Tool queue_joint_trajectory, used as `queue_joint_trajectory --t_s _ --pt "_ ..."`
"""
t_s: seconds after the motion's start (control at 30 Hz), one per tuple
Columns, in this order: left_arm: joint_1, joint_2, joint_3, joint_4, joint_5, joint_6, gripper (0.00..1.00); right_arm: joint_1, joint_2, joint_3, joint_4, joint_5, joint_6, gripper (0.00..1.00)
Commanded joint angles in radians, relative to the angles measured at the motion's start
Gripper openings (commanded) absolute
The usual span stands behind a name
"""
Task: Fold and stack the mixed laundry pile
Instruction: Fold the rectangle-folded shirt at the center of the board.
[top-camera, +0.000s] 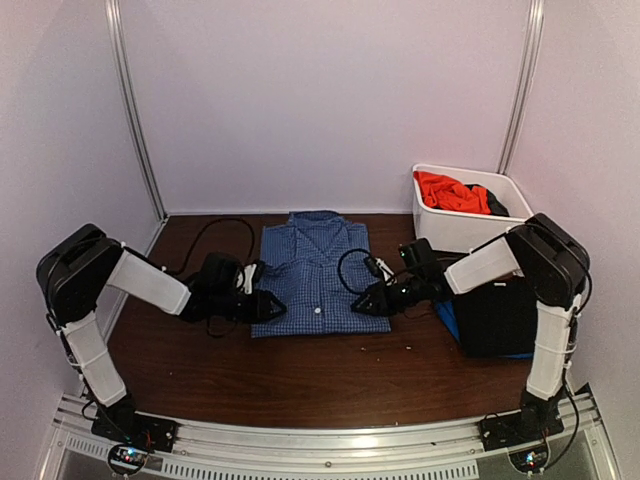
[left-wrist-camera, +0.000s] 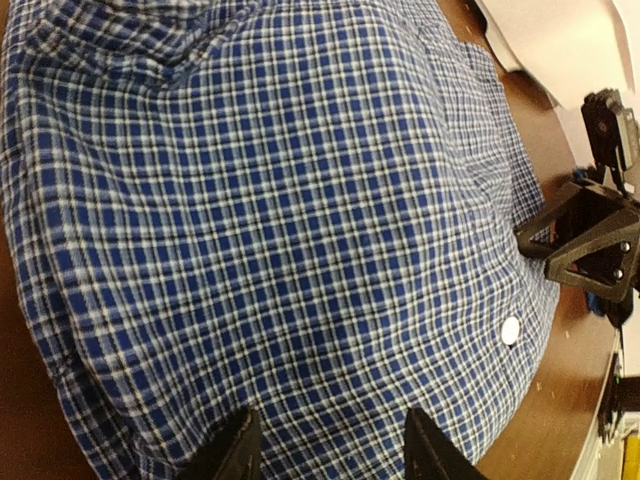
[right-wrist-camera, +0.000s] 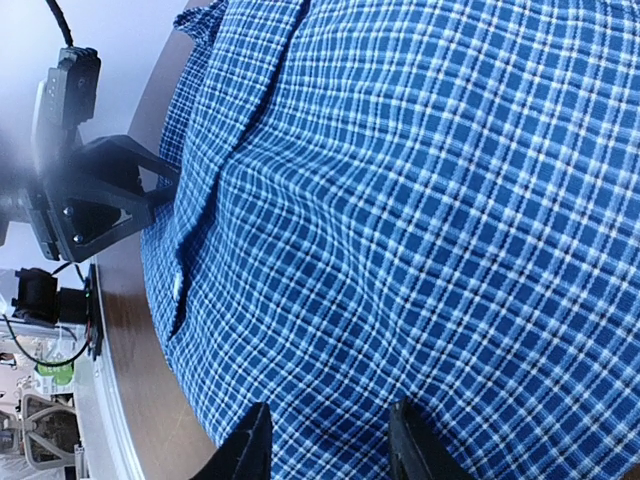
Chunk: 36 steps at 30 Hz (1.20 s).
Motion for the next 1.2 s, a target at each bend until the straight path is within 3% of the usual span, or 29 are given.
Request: queue_joint_trajectory --t_s 0.0,0.13,0.23,0.37,0.57,0.73,0.97,1.1,1.17 --pt "-0.095 -0.172 -0.184 -0.009 0.003 -0.073 0.49 0.081 -0.171 -0.194 -0.028 0.029 0.059 0.41" --pt "-0.108 -0.405 -0.256 -0.089 -0.019 -0.042 0.51 0.1 -0.37 -0.265 -0.077 0.039 0.078 0.44" --pt "-0.108 -0.482 -0.223 -0.147 -0.032 0.003 0.53 0.095 -0.399 -0.227 -0.129 0.059 0.035 0.45" --pt "-0.107 -0.409 -0.16 -0.137 0.013 0.036 0.52 0.081 -0.323 -0.153 -0.148 0.044 -0.002 0.43" --pt "-0.103 -0.247 -0.13 0.008 0.048 0.024 0.5 0.068 -0.205 -0.052 -0.116 -0.002 -0.033 0.41" --pt "-0.003 -0.117 -0.078 0.13 0.077 -0.005 0.5 0.033 -0.079 0.053 -0.116 -0.015 -0.063 0.4" --pt "0.104 0.007 -0.005 0.171 0.084 -0.024 0.5 -0.022 0.054 0.148 -0.106 0.003 -0.074 0.38" --pt "0.152 -0.004 -0.02 0.175 0.076 -0.029 0.5 -0.027 0.008 0.154 -0.124 0.0 -0.07 0.39" --pt "0.149 -0.069 -0.028 0.144 0.085 0.001 0.52 -0.025 -0.08 0.122 -0.123 -0.026 -0.055 0.44"
